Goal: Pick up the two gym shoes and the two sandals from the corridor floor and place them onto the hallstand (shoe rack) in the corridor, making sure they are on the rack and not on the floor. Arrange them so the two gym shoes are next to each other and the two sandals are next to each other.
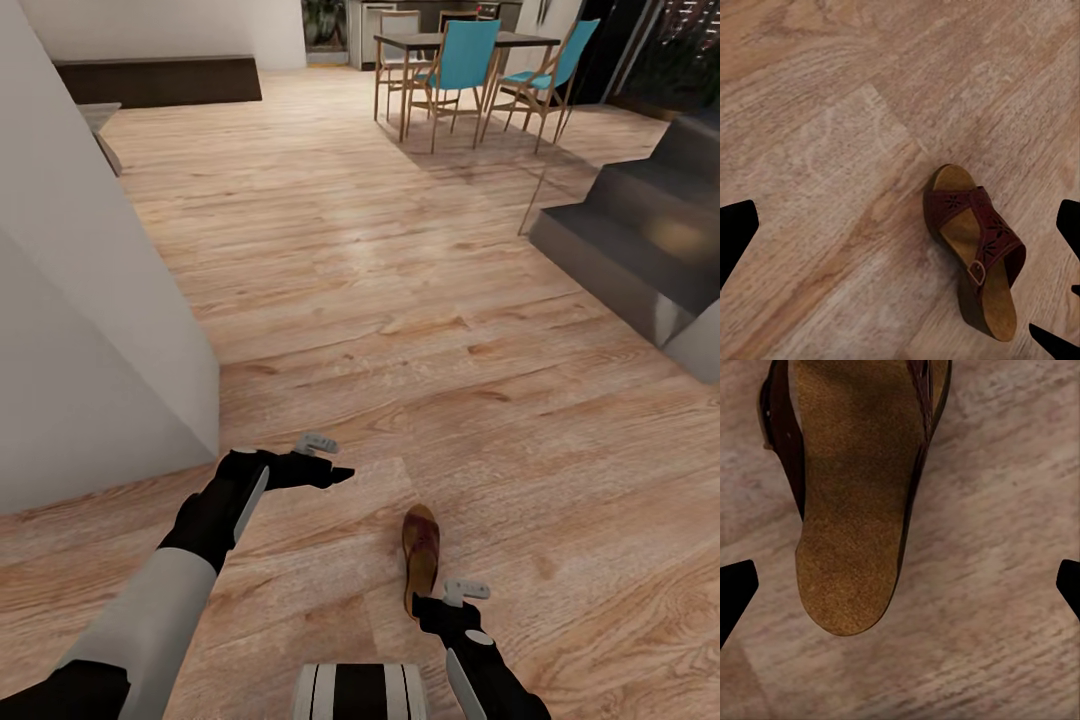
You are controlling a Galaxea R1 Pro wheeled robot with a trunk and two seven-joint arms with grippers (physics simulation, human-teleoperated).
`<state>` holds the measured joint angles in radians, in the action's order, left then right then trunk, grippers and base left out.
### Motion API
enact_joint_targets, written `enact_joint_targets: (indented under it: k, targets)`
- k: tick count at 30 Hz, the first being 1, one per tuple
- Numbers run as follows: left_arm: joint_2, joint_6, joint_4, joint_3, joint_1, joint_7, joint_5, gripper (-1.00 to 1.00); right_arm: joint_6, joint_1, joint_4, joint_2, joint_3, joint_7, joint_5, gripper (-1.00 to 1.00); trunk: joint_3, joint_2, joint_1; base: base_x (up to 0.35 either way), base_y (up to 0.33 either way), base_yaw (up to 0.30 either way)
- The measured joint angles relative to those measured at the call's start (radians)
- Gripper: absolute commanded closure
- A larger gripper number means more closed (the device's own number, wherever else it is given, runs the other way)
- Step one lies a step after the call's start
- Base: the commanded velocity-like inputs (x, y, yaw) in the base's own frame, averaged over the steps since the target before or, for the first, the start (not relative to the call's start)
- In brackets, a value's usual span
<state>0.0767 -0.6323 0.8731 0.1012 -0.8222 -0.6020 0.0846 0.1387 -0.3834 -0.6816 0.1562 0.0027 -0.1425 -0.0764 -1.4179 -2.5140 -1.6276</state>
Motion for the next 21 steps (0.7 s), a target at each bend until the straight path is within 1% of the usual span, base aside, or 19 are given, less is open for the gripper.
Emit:
enact_joint_targets:
  k: [7,15,21]
  targets:
    - [0.001,-0.001,0.005,-0.002,0.003,0.000,-0.001,-1.00,0.000,0.000,0.000,0.000,0.000,0.000,0.000,-1.00,-0.001,0.000,0.000,0.000,0.000,0.046]
    - [0.001,-0.001,0.006,-0.004,0.005,0.000,-0.001,-1.00,-0.001,0.000,-0.001,0.000,-0.001,-0.001,0.000,-1.00,-0.006,0.000,0.000,0.000,0.000,0.172]
    - [0.000,-0.001,0.006,-0.004,0.005,0.000,-0.001,-1.00,-0.001,0.000,-0.002,0.000,-0.002,-0.001,0.000,-1.00,-0.010,0.000,0.000,0.000,0.000,0.131]
